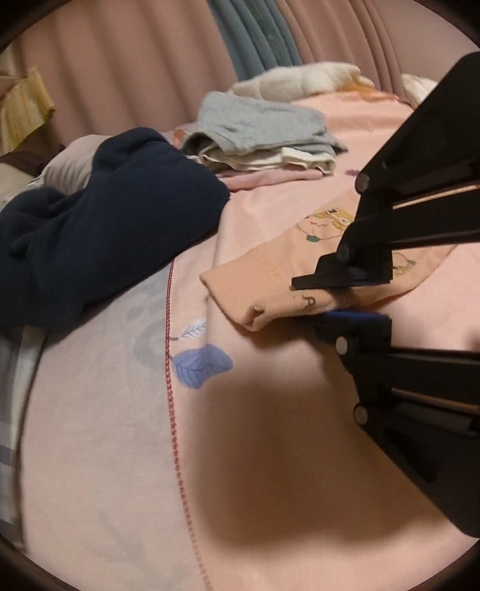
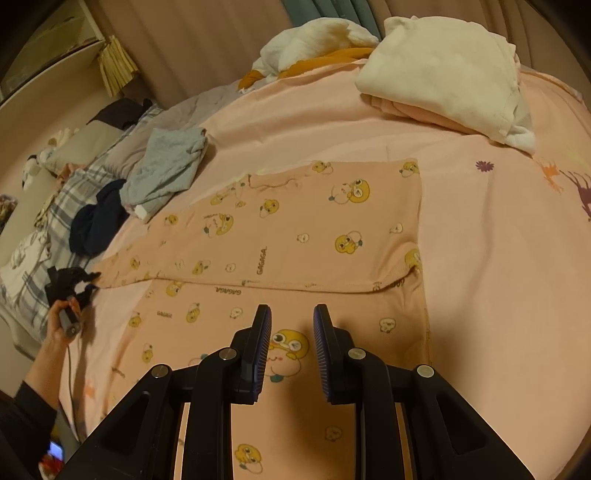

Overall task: Fold small clothes
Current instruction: 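Grasp the other sleeve cuff with the left gripper and fold it across the body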

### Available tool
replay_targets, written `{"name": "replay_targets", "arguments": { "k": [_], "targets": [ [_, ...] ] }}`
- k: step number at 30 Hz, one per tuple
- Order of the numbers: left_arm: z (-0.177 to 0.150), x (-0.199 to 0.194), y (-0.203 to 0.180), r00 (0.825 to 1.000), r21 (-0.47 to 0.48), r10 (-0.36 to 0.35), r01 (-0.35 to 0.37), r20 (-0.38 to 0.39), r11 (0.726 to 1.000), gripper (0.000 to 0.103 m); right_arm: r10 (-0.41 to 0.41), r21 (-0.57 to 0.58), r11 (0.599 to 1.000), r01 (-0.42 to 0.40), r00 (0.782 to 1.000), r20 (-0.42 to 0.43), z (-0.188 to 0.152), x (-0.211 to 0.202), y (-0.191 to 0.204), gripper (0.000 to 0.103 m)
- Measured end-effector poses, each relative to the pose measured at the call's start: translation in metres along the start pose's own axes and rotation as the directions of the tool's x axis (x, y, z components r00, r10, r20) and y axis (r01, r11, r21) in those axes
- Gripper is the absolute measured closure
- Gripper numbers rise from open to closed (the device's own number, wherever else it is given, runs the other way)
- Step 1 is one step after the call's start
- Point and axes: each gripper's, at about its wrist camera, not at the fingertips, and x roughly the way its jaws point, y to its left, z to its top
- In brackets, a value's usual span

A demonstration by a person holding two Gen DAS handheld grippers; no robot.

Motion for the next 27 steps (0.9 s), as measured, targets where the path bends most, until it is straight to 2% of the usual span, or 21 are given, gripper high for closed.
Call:
{"name": "replay_targets", "arguments": {
  "k": [4,9,15,19,23,27],
  "targets": [
    [-0.007,-0.022,-0.032,1.000,0.119,0.008,-0.012,0.029,0.993,0.096,0.015,0.008,1.000,-0.015,1.000,0.006,-0.001,-0.004,0.000,0.081],
    [-0.033,-0.056,-0.100,0.998,0.328,-0.037,0.019,0.047,0.945,0.096,0.042,0.020,0.999,-0.042,0.999,0.013,-0.006,-0.008,0.000,0.081],
    [-0.087,-0.092,-0.189,0.990,0.506,-0.139,0.123,-0.005,0.854,0.096,0.070,0.036,0.997,-0.071,0.997,0.031,-0.015,-0.019,-0.004,0.081],
    [-0.145,-0.099,-0.242,0.979,0.600,-0.189,0.197,-0.077,0.775,0.096,0.080,0.055,0.995,-0.082,0.996,0.043,-0.021,-0.026,-0.012,0.081],
    [-0.212,-0.078,-0.277,0.971,0.670,-0.182,0.238,-0.153,0.704,0.096,0.090,0.083,0.992,-0.094,0.995,0.053,-0.026,-0.031,-0.021,0.081],
    [-0.283,-0.048,-0.287,0.964,0.717,-0.136,0.261,-0.228,0.646,0.096,0.095,0.114,0.988,-0.100,0.994,0.054,-0.033,-0.031,-0.034,0.081]
  ]
}}
